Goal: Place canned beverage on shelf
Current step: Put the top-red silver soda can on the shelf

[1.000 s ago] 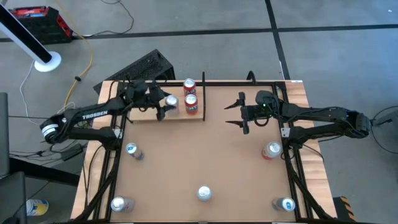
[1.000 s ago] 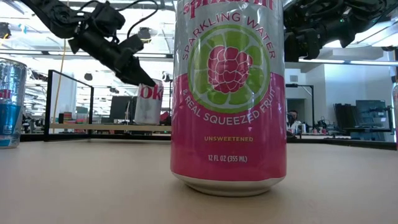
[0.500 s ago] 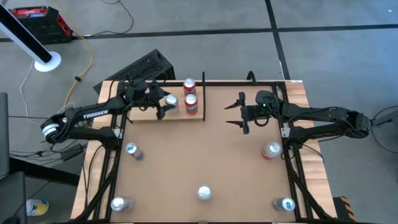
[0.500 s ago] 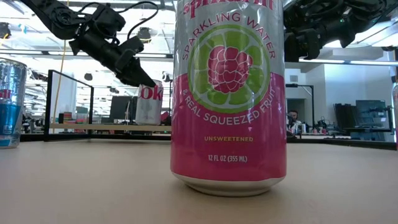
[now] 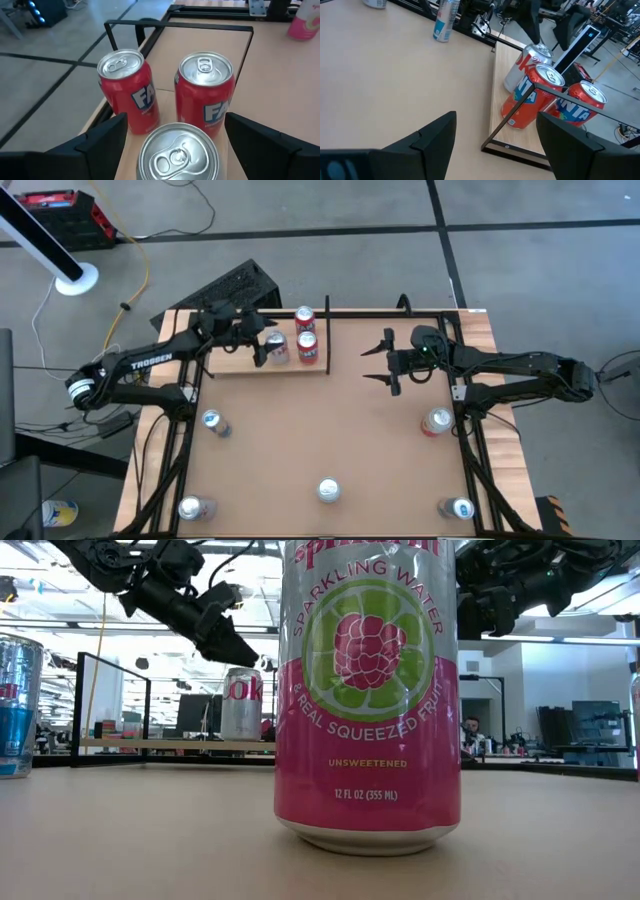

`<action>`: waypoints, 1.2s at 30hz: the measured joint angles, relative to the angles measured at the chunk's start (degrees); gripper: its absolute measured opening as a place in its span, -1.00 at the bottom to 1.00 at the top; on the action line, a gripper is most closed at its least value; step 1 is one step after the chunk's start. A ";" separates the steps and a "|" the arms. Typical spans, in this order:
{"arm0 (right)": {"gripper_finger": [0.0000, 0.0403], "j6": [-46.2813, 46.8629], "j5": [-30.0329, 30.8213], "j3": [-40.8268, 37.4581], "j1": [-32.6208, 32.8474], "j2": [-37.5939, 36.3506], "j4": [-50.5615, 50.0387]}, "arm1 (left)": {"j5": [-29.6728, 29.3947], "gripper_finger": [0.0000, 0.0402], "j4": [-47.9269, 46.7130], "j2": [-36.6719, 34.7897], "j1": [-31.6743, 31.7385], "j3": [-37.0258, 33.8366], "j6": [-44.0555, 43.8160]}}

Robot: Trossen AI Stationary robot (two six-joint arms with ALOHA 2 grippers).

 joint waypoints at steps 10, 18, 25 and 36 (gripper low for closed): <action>0.47 0.02 0.00 0.00 0.00 0.00 -0.34 | 0.40 0.58 -10.71 -5.62 -1.91 6.14 -0.82; 0.47 0.17 0.00 0.00 0.00 0.00 -0.52 | 1.68 0.56 -18.21 -7.58 -8.79 6.12 -3.97; 0.47 0.15 0.00 0.00 0.00 0.00 -0.50 | -5.19 0.26 -24.50 -7.50 -17.19 6.12 -2.37; 0.47 -0.02 0.00 0.00 0.00 0.00 -0.23 | -8.93 -0.94 -23.69 -5.06 -16.84 -0.47 1.59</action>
